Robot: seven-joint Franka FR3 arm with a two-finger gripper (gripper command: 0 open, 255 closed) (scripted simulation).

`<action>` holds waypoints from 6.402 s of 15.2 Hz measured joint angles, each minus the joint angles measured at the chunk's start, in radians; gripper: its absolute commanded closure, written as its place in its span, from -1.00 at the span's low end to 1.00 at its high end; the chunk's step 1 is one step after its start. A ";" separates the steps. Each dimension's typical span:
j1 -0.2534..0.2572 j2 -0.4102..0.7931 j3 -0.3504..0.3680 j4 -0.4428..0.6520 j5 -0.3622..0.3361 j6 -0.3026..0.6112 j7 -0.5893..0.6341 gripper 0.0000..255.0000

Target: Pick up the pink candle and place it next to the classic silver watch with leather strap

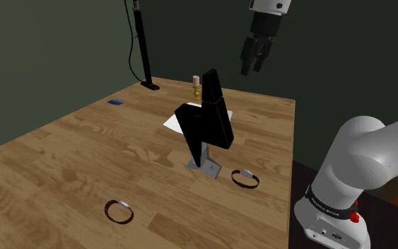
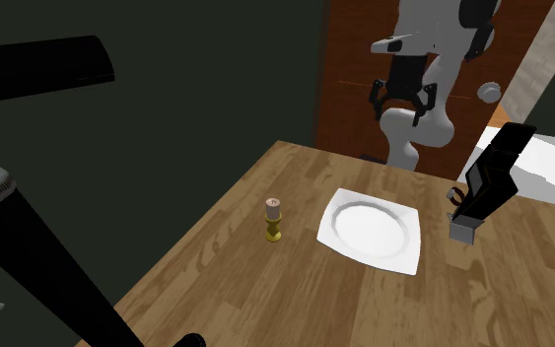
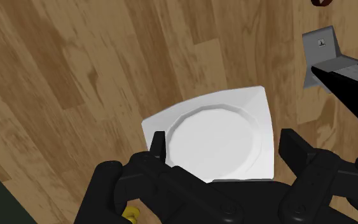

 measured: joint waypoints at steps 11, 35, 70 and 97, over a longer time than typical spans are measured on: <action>-0.007 0.348 -0.044 0.179 -0.026 0.135 -0.060 -1.00; -0.080 1.292 -0.105 1.129 0.016 0.053 -0.173 -1.00; -0.093 1.337 -0.104 1.293 0.021 -0.063 -0.170 1.00; 0.204 0.987 -0.002 0.980 -0.052 -0.087 0.206 1.00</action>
